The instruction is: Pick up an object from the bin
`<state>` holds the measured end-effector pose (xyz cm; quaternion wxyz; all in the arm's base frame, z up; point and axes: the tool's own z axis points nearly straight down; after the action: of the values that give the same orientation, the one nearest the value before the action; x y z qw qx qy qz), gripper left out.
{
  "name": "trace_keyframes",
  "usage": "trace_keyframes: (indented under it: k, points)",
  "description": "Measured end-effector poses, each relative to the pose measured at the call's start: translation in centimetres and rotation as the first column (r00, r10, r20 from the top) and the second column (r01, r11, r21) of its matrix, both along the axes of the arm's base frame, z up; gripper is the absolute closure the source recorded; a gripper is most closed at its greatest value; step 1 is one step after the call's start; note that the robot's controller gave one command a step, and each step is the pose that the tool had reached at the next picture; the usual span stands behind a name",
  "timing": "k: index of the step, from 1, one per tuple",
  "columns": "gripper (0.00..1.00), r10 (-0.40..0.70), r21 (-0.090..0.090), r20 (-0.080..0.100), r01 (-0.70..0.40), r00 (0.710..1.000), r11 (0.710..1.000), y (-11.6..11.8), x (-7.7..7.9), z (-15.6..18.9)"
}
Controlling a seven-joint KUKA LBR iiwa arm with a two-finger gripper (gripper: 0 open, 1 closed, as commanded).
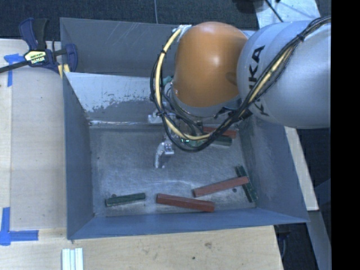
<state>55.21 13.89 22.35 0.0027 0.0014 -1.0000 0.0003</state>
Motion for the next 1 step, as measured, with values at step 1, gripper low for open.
trace_keyframes:
  k: [1]
  points:
    - [0.00,-0.003,0.002,0.008,0.003,1.000,1.000,-0.06,0.17,0.45]
